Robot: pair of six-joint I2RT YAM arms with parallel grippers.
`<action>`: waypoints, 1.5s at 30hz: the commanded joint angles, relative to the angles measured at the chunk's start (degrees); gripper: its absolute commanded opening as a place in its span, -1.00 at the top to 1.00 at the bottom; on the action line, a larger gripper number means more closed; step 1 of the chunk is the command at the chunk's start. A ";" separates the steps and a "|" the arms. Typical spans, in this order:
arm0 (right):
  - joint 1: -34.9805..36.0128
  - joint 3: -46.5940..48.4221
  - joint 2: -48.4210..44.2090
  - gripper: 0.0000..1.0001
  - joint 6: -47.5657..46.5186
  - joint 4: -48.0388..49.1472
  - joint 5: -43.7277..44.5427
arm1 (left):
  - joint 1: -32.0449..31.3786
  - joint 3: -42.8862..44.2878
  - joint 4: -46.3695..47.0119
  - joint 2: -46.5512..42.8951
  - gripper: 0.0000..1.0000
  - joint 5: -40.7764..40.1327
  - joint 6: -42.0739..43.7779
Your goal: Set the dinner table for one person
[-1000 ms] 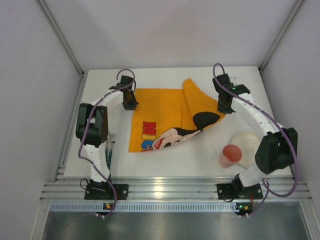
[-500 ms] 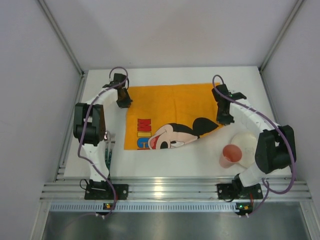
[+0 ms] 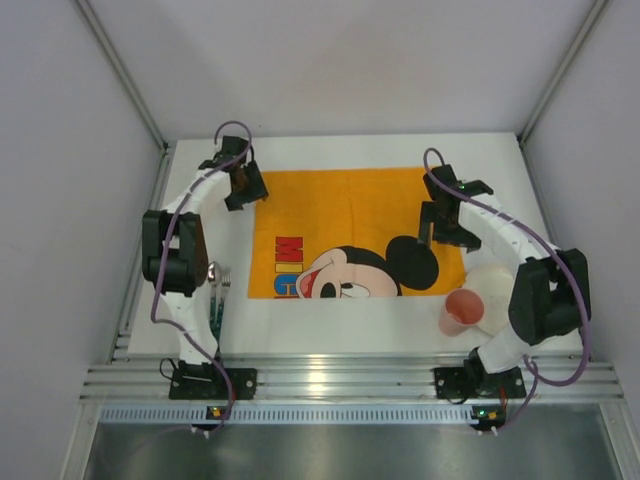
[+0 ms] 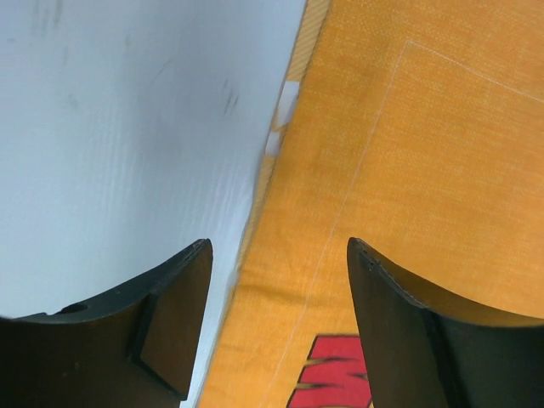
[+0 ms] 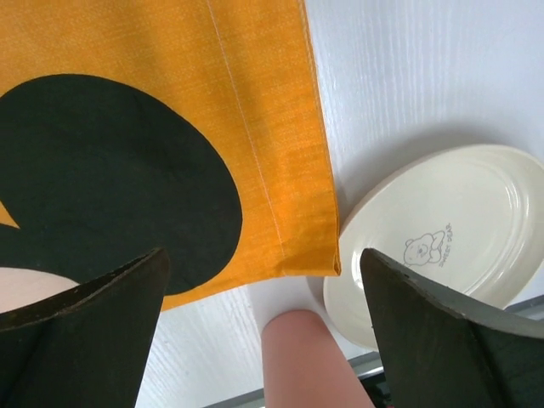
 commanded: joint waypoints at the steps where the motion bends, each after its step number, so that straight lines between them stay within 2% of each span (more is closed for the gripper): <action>1: 0.36 4.00 -3.35 -0.90 -1.37 -3.70 1.41 | 0.89 -1.85 -2.36 -10.45 -0.40 -2.63 0.59; 4: 1.33 5.58 -5.55 -0.90 -1.63 -3.70 -1.30 | 1.51 -6.59 -5.59 -14.58 -0.40 -6.56 -2.03; 8: 4.13 9.44 -3.45 -0.88 -0.93 -3.09 -4.38 | 4.84 -15.90 -6.32 -19.51 -0.36 -4.57 -4.15; 12: 7.92 11.48 -0.11 -0.88 -0.75 -2.48 -4.74 | 8.61 -25.21 -5.52 -24.52 -0.33 -4.56 -2.58; 15: 9.85 11.65 1.30 -0.87 -0.23 -2.04 -5.79 | 11.34 -27.51 -6.49 -25.85 -0.29 -5.09 -0.91; 22: 11.70 10.42 2.01 -0.87 0.13 -0.80 -6.58 | 15.84 -29.63 -6.23 -25.59 -0.21 -1.75 3.31; 30: 11.79 8.76 1.22 -0.86 0.04 -0.10 -6.41 | 15.75 -30.51 -4.74 -25.06 -0.16 2.99 4.10; 45: 11.88 7.35 1.30 -0.83 -0.05 0.25 -6.23 | 15.75 -29.10 -6.67 -22.51 0.03 4.58 3.58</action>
